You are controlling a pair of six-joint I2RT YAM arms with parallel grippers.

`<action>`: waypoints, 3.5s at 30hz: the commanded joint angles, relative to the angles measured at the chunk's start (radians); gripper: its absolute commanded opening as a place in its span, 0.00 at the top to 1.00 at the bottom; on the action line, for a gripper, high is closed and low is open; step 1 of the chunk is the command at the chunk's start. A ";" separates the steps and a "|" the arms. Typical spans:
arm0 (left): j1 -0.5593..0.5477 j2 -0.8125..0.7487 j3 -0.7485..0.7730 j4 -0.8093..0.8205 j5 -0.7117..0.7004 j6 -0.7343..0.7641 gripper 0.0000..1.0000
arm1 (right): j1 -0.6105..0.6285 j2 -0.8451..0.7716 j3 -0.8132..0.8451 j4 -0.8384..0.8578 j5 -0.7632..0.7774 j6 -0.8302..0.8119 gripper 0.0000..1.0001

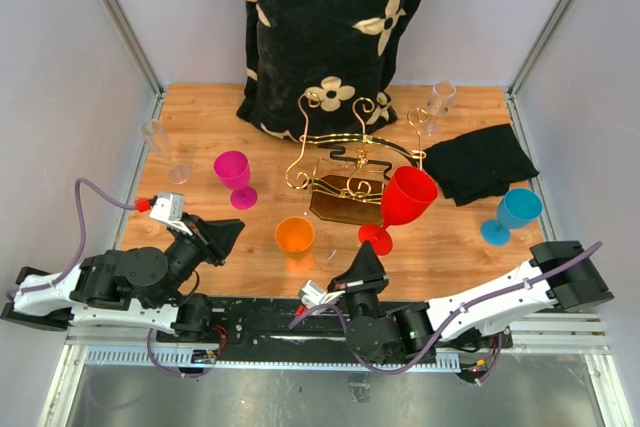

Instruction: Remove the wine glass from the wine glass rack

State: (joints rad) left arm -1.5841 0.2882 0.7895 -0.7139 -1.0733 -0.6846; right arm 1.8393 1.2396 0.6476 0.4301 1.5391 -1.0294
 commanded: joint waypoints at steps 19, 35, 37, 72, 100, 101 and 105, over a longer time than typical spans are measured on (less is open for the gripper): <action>0.004 -0.005 -0.001 0.027 -0.044 0.007 0.85 | -0.030 0.488 -0.093 1.130 0.161 -0.516 0.99; 0.005 -0.019 -0.028 0.048 -0.036 0.012 0.85 | -0.149 0.694 -0.146 1.141 0.136 -0.351 0.99; 0.005 -0.018 -0.034 0.053 -0.034 0.013 0.85 | -0.157 0.717 -0.139 1.142 0.121 -0.360 0.99; 0.005 -0.068 -0.051 0.009 -0.016 -0.030 0.85 | -0.286 0.991 -0.012 1.142 -0.015 -0.232 0.99; 0.005 -0.040 -0.030 -0.096 0.002 -0.117 0.86 | -0.248 1.119 0.004 1.144 -0.001 -0.156 0.90; 0.004 -0.039 -0.028 -0.101 0.003 -0.123 0.86 | -0.243 1.109 -0.003 1.143 -0.002 -0.154 0.91; 0.005 -0.032 -0.034 -0.096 0.002 -0.133 0.85 | -0.225 1.047 -0.022 1.147 0.008 -0.173 0.94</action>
State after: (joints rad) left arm -1.5841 0.2432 0.7368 -0.7971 -1.0531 -0.7765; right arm 1.5551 2.2982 0.6525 1.5806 1.5200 -1.1847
